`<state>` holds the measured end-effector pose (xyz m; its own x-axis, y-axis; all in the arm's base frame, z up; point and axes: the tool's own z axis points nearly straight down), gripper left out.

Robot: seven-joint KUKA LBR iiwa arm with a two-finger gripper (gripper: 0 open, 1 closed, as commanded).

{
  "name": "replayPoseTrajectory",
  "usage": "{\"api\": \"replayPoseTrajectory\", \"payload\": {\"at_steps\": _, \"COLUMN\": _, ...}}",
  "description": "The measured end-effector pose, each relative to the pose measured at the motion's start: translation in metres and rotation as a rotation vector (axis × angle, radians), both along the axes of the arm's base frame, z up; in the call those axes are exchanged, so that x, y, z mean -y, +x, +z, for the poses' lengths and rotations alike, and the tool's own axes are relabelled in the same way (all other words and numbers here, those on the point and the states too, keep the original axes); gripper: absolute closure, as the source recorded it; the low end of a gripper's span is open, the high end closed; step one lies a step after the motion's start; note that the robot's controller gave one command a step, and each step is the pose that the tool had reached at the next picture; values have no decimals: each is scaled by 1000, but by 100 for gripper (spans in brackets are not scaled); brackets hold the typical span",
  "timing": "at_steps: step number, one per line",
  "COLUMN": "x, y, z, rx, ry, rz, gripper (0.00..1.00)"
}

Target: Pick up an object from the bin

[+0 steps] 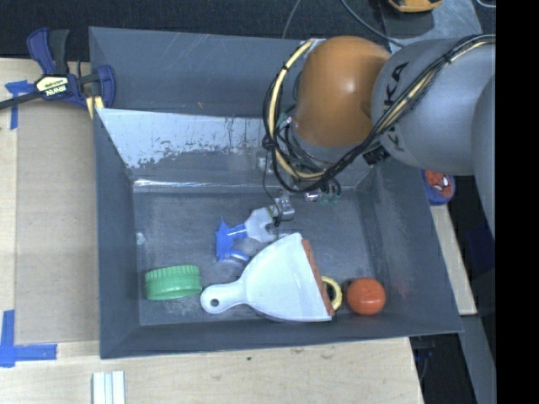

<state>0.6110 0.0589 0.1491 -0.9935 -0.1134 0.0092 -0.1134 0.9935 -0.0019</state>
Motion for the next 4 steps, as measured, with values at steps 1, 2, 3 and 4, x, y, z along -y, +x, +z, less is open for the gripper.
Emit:
{"api": "replayPoseTrajectory", "payload": {"at_steps": 1, "x": 22, "y": 11, "z": -71, "rx": 4, "ry": 1, "rz": -204, "gripper": 0}}
{"api": "replayPoseTrajectory", "payload": {"at_steps": 2, "x": 36, "y": -7, "z": -77, "rx": 8, "ry": 3, "rz": -20, "gripper": 0}}
{"api": "replayPoseTrajectory", "payload": {"at_steps": 3, "x": 36, "y": -7, "z": -77, "rx": 7, "ry": 3, "rz": -21, "gripper": 100}}
{"api": "replayPoseTrajectory", "payload": {"at_steps": 4, "x": 36, "y": -7, "z": -77, "rx": 7, "ry": 3, "rz": -22, "gripper": 100}}
